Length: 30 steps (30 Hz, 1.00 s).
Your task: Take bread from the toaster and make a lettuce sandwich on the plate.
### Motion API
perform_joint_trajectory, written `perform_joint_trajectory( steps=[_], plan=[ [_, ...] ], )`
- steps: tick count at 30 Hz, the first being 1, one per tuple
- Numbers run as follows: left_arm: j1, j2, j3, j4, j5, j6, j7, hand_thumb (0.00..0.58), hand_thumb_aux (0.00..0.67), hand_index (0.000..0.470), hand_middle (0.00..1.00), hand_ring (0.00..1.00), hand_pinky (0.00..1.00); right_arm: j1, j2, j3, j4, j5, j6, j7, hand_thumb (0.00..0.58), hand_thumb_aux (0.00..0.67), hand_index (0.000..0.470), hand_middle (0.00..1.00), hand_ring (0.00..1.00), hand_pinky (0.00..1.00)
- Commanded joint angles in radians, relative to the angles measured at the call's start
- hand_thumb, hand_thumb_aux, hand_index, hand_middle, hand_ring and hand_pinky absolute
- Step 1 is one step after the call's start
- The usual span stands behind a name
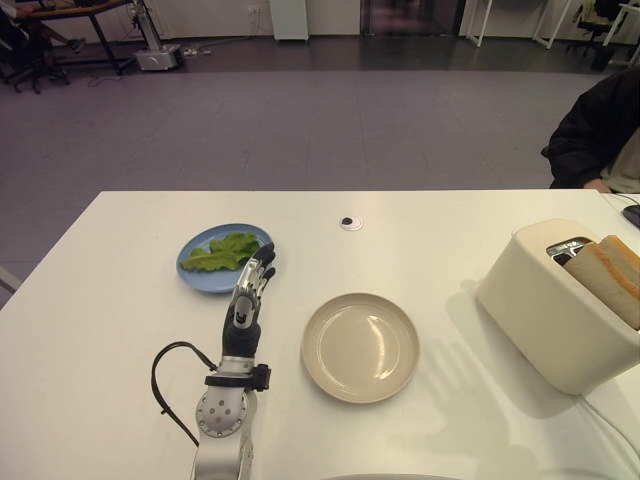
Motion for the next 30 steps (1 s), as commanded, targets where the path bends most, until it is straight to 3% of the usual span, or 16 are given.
perform_joint_trajectory(
  steps=[1,2,4,7,9,11,16,17,22,30],
  plan=[
    [0.015,-0.003,0.003,-0.013,0.005,0.004,0.008,0.0,0.0,0.0,0.0,0.0,0.0,0.091,-0.049,0.084,0.18,-0.163,-0.141,0.08,0.291,0.197,0.138,0.0,0.0,0.0],
    [0.015,-0.002,0.003,-0.014,0.005,0.005,0.009,0.0,0.0,0.0,0.0,0.0,0.0,0.098,-0.046,0.1,0.203,-0.182,-0.165,0.091,0.255,0.168,0.118,0.0,0.0,0.0],
    [0.014,0.002,0.004,-0.016,0.002,0.007,0.008,0.0,0.0,0.0,0.0,0.0,0.0,0.098,-0.032,0.121,0.227,-0.205,-0.195,0.1,0.241,0.158,0.111,0.0,0.0,0.0],
    [0.017,0.007,0.01,-0.018,-0.001,0.006,0.008,0.0,0.0,0.0,0.0,0.0,0.0,0.074,-0.015,0.157,0.245,-0.222,-0.216,0.101,0.271,0.181,0.127,0.0,0.0,0.0],
    [0.02,0.009,0.014,-0.021,-0.003,0.005,0.009,0.0,0.0,0.0,0.0,0.0,0.0,0.061,-0.008,0.183,0.26,-0.235,-0.223,0.1,0.328,0.229,0.16,0.0,0.0,0.0],
    [0.024,0.01,0.017,-0.026,-0.004,0.005,0.01,0.0,0.0,0.0,0.0,0.0,0.0,0.046,-0.005,0.197,0.283,-0.252,-0.228,0.089,0.322,0.223,0.157,0.0,0.0,0.0],
    [0.034,0.011,0.021,-0.034,-0.008,0.006,0.009,0.0,0.0,0.0,0.0,0.0,0.0,-0.013,-0.01,0.18,0.325,-0.263,-0.226,0.047,0.39,0.286,0.201,0.0,0.0,0.0],
    [0.036,0.011,0.023,-0.035,-0.009,0.005,0.009,0.0,0.0,0.0,0.0,0.0,0.0,-0.026,-0.012,0.174,0.326,-0.257,-0.226,0.046,0.36,0.257,0.181,0.0,0.0,0.0],
    [0.04,0.007,0.025,-0.039,-0.01,0.003,0.008,0.0,0.0,0.0,0.0,0.0,0.0,-0.052,-0.007,0.151,0.309,-0.208,-0.219,0.078,0.352,0.25,0.175,0.0,0.0,0.0],
    [0.044,0.004,0.024,-0.044,-0.009,-0.001,0.011,0.0,0.0,0.0,0.0,0.0,0.0,-0.043,-0.012,0.19,0.355,-0.257,-0.229,0.082,0.379,0.276,0.194,0.0,0.0,0.0]
  ],
)
